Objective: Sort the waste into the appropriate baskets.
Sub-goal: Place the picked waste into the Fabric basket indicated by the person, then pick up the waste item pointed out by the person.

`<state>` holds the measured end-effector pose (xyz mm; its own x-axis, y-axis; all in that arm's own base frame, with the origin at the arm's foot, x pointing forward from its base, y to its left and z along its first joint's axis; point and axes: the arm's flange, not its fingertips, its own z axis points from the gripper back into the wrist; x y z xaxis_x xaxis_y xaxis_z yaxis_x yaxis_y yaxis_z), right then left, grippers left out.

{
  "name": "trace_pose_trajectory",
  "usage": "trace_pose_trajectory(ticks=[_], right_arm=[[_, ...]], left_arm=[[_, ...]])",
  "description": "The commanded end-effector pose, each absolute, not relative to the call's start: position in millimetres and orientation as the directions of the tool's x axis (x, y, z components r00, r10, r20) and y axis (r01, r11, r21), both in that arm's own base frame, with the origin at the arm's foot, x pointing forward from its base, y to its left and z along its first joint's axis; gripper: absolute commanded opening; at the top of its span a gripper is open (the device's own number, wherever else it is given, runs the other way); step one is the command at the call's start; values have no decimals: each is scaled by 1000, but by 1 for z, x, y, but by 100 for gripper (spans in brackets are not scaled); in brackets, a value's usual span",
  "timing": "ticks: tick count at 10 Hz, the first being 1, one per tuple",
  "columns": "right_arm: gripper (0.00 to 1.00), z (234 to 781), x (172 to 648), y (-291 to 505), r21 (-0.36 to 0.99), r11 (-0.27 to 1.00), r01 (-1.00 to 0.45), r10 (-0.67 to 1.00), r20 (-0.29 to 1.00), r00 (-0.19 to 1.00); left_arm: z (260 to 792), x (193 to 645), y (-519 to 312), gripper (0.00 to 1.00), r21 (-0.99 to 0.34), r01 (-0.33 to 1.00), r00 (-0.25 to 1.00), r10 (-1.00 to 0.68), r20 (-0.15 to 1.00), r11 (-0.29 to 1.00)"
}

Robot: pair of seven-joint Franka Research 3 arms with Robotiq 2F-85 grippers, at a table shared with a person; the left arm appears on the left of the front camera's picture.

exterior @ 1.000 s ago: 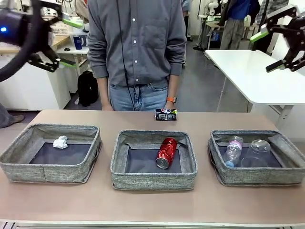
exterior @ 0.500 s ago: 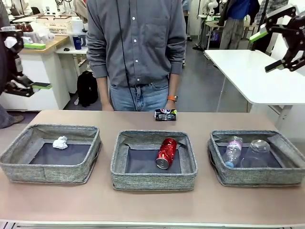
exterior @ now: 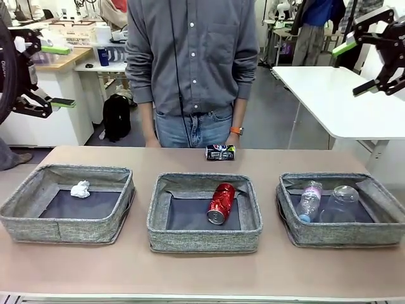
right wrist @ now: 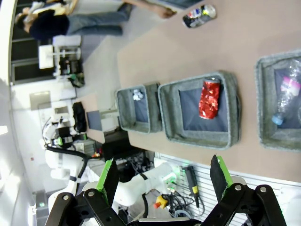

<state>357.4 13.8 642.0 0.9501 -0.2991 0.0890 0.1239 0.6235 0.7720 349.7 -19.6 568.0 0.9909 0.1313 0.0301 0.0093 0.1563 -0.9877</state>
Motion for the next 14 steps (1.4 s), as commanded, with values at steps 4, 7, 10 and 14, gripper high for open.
trace_pose_trajectory(ticks=[4, 7, 10, 14], right_arm=[[100, 645, 358, 14, 777, 619, 117, -292, 89, 952], [100, 645, 358, 14, 777, 619, 117, -292, 89, 952], [100, 645, 358, 14, 777, 619, 117, -292, 89, 952], [100, 645, 358, 14, 777, 619, 117, -292, 89, 952]], left_arm=[[569, 349, -20, 100, -990, 3, 989, 144, 24, 141], [569, 349, -20, 100, -990, 3, 989, 144, 24, 141], [569, 349, -20, 100, -990, 3, 989, 144, 24, 141], [569, 349, -20, 100, -990, 3, 989, 144, 24, 141]])
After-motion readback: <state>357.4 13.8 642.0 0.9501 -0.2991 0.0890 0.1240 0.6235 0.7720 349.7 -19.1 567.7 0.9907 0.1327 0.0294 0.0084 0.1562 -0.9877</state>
